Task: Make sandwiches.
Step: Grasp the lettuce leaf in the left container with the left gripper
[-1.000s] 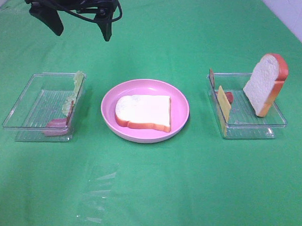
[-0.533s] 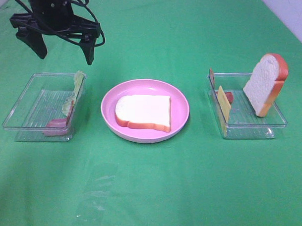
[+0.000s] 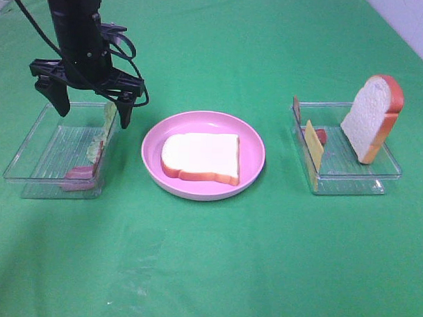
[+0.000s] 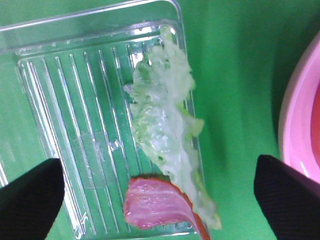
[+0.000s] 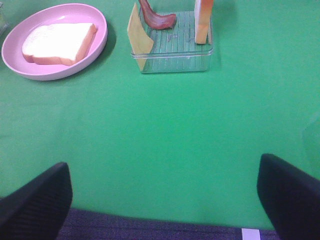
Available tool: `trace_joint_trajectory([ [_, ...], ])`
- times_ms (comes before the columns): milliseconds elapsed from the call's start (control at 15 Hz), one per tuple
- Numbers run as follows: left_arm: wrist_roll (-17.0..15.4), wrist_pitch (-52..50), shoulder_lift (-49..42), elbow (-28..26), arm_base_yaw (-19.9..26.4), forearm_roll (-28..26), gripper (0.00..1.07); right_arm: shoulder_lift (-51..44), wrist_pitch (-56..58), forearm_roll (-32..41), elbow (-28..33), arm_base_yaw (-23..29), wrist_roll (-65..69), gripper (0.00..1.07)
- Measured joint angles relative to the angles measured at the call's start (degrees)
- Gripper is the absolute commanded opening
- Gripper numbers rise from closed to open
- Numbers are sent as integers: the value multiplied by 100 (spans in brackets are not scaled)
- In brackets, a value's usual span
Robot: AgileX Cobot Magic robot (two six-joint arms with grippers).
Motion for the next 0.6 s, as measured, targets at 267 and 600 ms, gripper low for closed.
trace_joint_trajectory([
  [267,0,6,138,-29,0,0,73,0,0,0,0,0,0,96],
  [600,-74,6,138,-34,0,-34,41,0,0,0,0,0,0,96],
])
